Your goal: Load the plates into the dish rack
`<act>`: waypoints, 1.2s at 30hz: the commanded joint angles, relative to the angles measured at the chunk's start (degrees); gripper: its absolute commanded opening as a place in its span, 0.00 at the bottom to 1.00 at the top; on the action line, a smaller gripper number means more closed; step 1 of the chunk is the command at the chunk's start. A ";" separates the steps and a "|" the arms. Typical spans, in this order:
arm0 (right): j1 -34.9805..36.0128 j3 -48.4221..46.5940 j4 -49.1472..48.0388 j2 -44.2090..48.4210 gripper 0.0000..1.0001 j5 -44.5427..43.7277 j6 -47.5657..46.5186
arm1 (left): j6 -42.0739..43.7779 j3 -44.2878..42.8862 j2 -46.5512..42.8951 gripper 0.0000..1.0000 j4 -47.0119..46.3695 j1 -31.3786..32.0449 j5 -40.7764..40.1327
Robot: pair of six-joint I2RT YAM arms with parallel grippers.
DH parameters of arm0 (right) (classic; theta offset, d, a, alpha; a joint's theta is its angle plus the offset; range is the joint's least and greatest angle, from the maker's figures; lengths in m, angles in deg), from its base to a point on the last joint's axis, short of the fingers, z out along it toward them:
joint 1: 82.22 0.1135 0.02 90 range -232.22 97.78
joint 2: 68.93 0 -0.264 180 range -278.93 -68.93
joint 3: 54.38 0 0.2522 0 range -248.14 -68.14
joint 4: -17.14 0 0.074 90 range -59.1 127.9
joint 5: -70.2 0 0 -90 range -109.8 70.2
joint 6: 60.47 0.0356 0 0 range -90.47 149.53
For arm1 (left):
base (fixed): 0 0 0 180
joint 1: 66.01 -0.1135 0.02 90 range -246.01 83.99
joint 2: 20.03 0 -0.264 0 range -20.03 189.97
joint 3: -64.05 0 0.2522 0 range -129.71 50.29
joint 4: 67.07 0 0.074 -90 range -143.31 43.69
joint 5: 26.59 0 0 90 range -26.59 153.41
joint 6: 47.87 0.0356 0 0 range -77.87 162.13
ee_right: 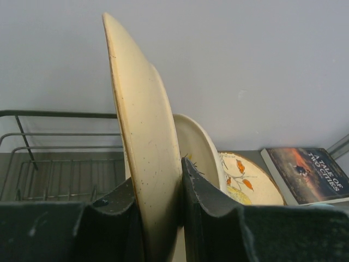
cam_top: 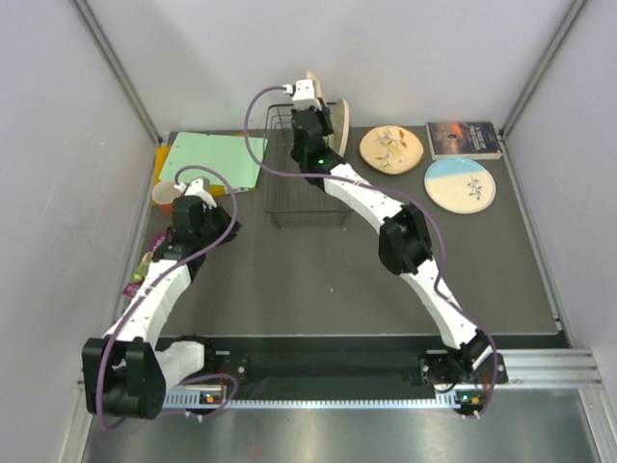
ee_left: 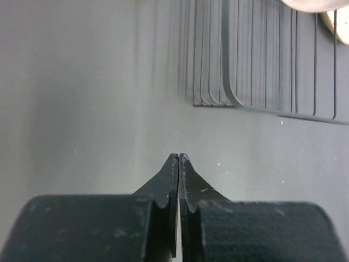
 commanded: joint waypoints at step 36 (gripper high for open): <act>-0.78 -0.28 -2.84 0.58 0.00 1.16 4.50 | 0.07 1.33 -0.54 0.00 -2.09 -1.26 -0.07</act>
